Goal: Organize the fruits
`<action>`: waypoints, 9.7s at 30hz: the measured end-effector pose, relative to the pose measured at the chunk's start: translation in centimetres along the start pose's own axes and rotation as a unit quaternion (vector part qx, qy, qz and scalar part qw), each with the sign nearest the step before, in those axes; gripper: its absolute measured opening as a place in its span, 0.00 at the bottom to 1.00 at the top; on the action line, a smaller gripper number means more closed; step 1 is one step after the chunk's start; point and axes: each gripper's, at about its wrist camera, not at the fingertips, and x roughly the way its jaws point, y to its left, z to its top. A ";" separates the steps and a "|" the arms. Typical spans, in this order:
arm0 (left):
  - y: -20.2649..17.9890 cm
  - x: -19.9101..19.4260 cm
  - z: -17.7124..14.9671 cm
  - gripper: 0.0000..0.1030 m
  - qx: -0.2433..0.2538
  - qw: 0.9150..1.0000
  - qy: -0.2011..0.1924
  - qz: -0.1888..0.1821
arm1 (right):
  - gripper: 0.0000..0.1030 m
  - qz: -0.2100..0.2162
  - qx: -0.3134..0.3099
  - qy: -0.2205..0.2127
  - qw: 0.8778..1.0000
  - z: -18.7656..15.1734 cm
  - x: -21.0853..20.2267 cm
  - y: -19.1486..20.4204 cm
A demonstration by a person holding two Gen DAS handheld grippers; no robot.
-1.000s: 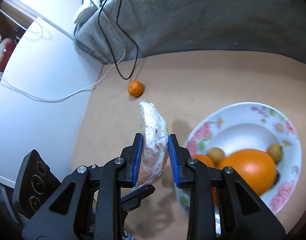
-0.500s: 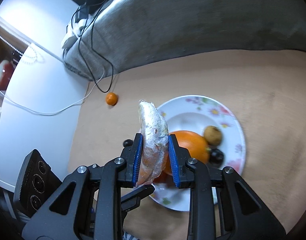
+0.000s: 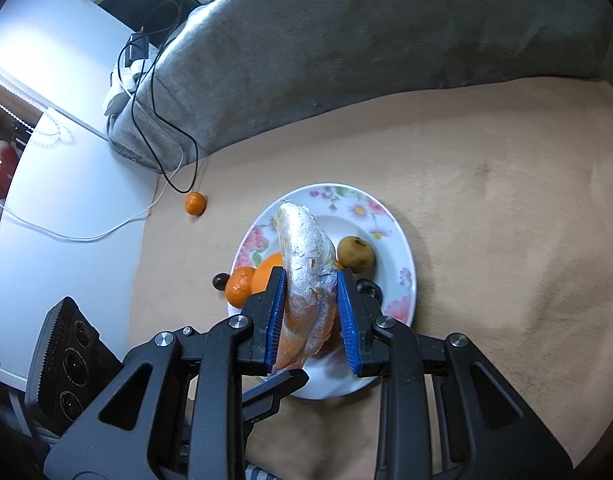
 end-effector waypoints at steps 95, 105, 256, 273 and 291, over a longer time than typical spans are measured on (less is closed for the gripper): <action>24.0 -8.1 -1.5 0.47 -0.169 0.970 -0.032 0.170 | 0.40 -0.057 -0.374 0.059 0.924 -5.4 11.0 17.5; 25.7 -6.6 -1.6 0.44 -0.178 0.970 -0.021 0.166 | 0.35 -0.084 -0.401 0.091 0.908 -5.1 13.9 17.9; 9.3 -2.8 1.6 0.35 -0.049 0.998 0.002 0.033 | 0.50 -0.121 -0.238 -0.055 0.962 -8.3 0.1 8.0; 8.3 -3.4 1.6 0.57 -0.040 0.998 -0.006 0.041 | 0.66 -0.138 -0.245 -0.076 0.957 -8.8 -0.6 8.6; 8.7 -5.1 0.5 0.69 -0.052 0.996 -0.012 0.077 | 0.86 -0.161 -0.242 -0.105 0.951 -9.2 -2.2 8.9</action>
